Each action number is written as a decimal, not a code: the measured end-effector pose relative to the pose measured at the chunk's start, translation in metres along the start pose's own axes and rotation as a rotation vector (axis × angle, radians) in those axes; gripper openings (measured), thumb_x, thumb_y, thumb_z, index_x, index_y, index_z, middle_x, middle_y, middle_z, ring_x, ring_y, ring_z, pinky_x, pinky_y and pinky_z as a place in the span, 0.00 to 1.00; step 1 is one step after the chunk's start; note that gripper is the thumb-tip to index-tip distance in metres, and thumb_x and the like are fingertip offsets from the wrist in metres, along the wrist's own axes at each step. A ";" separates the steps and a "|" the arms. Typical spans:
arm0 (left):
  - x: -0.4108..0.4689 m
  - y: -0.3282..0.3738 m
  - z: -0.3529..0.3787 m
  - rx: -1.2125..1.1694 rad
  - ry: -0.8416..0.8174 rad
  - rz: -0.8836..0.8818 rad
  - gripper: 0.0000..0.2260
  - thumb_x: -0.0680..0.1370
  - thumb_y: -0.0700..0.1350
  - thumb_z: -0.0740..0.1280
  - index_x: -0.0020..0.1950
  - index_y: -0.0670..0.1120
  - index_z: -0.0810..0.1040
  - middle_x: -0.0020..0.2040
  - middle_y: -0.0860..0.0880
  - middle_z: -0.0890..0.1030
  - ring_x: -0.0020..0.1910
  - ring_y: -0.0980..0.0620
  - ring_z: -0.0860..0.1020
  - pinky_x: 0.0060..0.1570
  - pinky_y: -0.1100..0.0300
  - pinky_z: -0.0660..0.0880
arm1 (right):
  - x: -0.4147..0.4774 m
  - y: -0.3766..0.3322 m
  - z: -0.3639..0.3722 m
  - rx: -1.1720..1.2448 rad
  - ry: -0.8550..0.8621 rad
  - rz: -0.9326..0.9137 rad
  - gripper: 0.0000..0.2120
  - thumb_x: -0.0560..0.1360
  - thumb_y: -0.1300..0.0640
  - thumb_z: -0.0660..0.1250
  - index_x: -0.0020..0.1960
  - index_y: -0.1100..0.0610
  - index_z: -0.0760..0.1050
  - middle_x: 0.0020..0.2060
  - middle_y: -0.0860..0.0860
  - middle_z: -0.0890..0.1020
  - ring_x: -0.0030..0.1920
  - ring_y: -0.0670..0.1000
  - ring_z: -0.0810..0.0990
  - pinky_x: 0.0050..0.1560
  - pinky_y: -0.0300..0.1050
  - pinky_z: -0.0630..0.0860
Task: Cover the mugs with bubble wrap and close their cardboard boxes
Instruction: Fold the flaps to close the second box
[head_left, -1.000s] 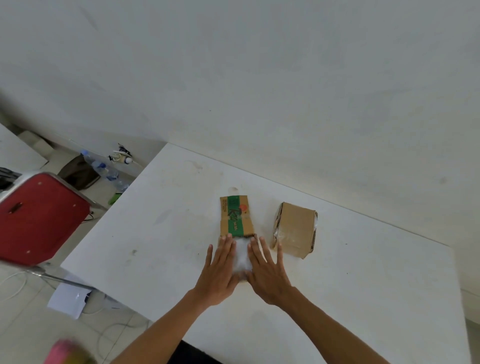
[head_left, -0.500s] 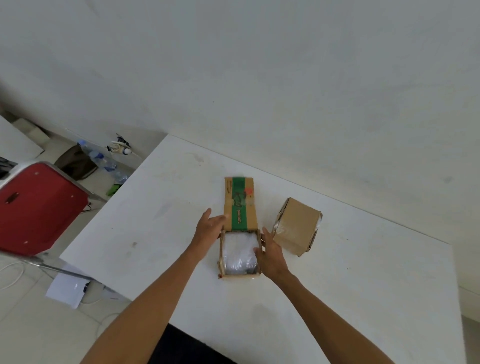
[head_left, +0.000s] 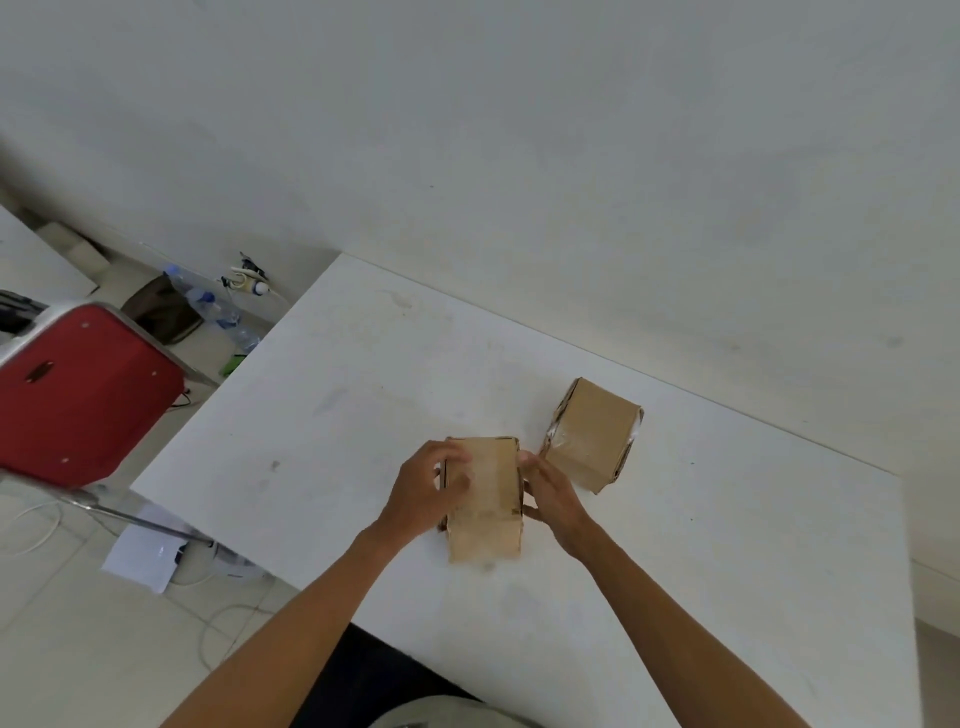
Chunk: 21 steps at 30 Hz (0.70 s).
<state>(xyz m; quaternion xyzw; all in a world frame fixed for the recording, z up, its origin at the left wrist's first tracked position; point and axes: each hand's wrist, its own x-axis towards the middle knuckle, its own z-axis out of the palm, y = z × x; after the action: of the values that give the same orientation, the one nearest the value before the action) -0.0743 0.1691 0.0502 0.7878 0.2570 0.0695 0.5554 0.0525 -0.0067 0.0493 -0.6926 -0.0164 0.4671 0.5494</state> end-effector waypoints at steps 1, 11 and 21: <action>-0.005 -0.009 0.003 0.079 -0.030 0.063 0.16 0.72 0.51 0.71 0.60 0.51 0.80 0.64 0.57 0.77 0.67 0.61 0.74 0.66 0.53 0.75 | 0.000 0.004 0.000 -0.020 -0.012 0.004 0.28 0.75 0.38 0.68 0.71 0.47 0.71 0.62 0.48 0.81 0.61 0.49 0.80 0.61 0.56 0.79; -0.026 -0.029 0.012 0.270 -0.170 -0.012 0.36 0.76 0.54 0.73 0.80 0.56 0.59 0.81 0.50 0.59 0.79 0.50 0.60 0.74 0.46 0.67 | 0.005 0.033 0.003 -0.220 0.039 0.020 0.49 0.63 0.38 0.78 0.77 0.48 0.60 0.60 0.55 0.80 0.59 0.55 0.81 0.57 0.58 0.81; -0.025 -0.014 0.010 0.133 -0.037 -0.071 0.44 0.70 0.63 0.77 0.80 0.54 0.59 0.76 0.53 0.69 0.70 0.50 0.73 0.64 0.51 0.77 | 0.010 -0.001 -0.001 -0.384 0.113 0.081 0.28 0.72 0.41 0.74 0.61 0.56 0.65 0.52 0.53 0.76 0.51 0.54 0.79 0.46 0.48 0.78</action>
<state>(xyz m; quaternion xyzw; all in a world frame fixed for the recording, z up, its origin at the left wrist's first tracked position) -0.0962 0.1526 0.0381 0.8146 0.2784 0.0181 0.5085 0.0589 -0.0021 0.0436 -0.8100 -0.0463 0.4374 0.3878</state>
